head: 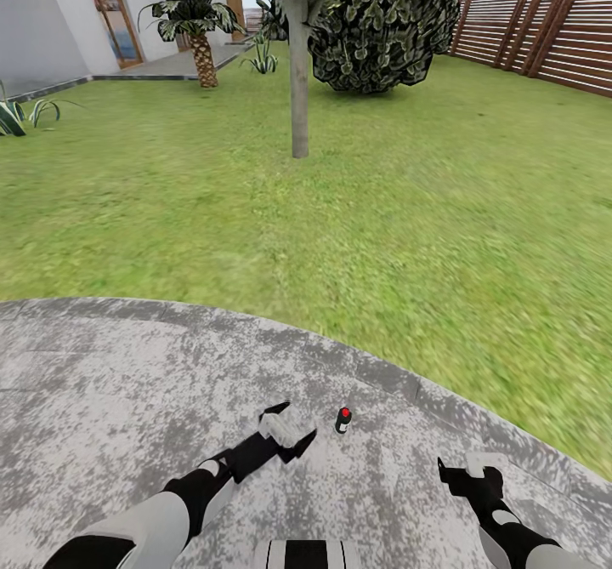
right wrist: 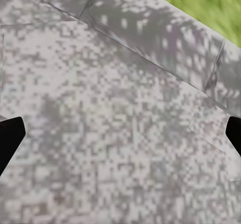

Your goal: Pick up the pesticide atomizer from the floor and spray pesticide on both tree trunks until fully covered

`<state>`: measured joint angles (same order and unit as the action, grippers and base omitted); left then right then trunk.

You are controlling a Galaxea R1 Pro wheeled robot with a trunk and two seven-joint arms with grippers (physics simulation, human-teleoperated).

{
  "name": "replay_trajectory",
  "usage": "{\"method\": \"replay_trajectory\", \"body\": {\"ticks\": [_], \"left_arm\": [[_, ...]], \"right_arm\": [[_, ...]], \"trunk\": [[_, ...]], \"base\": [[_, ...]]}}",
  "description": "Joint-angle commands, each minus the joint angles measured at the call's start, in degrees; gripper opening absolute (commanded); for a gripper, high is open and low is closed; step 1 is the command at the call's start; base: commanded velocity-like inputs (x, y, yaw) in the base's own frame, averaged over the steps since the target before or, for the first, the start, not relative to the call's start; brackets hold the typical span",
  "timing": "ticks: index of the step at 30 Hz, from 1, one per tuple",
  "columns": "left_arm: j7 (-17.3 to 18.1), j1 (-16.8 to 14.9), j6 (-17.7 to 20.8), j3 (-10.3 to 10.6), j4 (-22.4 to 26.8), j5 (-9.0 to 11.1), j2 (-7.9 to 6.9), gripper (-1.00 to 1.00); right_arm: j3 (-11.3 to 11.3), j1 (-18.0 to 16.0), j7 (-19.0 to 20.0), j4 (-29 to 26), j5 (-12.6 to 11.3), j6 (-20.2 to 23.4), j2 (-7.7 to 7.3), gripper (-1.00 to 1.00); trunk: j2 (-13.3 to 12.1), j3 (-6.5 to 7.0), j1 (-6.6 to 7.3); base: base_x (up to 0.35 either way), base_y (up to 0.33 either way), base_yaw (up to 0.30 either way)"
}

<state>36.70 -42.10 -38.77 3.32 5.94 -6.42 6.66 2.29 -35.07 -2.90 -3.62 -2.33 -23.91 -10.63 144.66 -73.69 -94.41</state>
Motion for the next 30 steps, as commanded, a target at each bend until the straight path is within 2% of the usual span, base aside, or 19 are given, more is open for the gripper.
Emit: {"method": "replay_trajectory", "body": {"ticks": [1, 4, 15, 19, 24, 30], "left_arm": [[-1.09, 0.0, 1.21, 0.14, 0.02, -1.01, 0.01, 1.0], [-3.28, 0.0, 2.75, 0.32, 0.03, -2.91, 0.02, 1.0], [-4.39, 0.0, 3.49, 0.55, 0.02, -5.08, 0.03, 1.0], [-4.39, 0.0, 3.25, 0.45, 0.03, -6.7, 0.96, 1.0], [-4.36, 0.0, 2.34, 0.35, 0.04, -7.28, 1.73, 1.0], [-4.34, 0.0, 2.15, 0.38, 0.09, -7.39, 2.0, 1.0]], "right_arm": [[0.0, 0.0, 0.02, 0.01, 0.0, 0.0, 0.0, 1.0], [0.01, 0.0, 0.04, 0.02, 0.03, 0.0, 0.0, 1.0], [0.08, 0.0, 0.06, 0.1, 0.05, 0.0, 0.0, 1.0], [0.07, 0.0, 0.06, 0.17, 0.05, 0.0, 0.0, 1.0], [0.03, 0.0, 0.07, 0.19, 0.05, 0.0, 0.0, 1.0], [0.03, 0.0, 0.04, 0.2, 0.05, 0.0, 0.0, 1.0]], "trunk": [[0.0, 0.0, 0.0], [0.0, 0.0, 0.0], [0.0, 0.0, 0.0], [0.0, 0.0, 0.0], [0.0, 0.0, 0.0], [0.0, 0.0, 0.0]], "base": [[0.0, 0.0, 0.0], [0.0, 0.0, 0.0], [0.0, 0.0, 0.0], [0.0, 0.0, 0.0], [0.0, 0.0, 0.0], [0.0, 0.0, 0.0]]}}
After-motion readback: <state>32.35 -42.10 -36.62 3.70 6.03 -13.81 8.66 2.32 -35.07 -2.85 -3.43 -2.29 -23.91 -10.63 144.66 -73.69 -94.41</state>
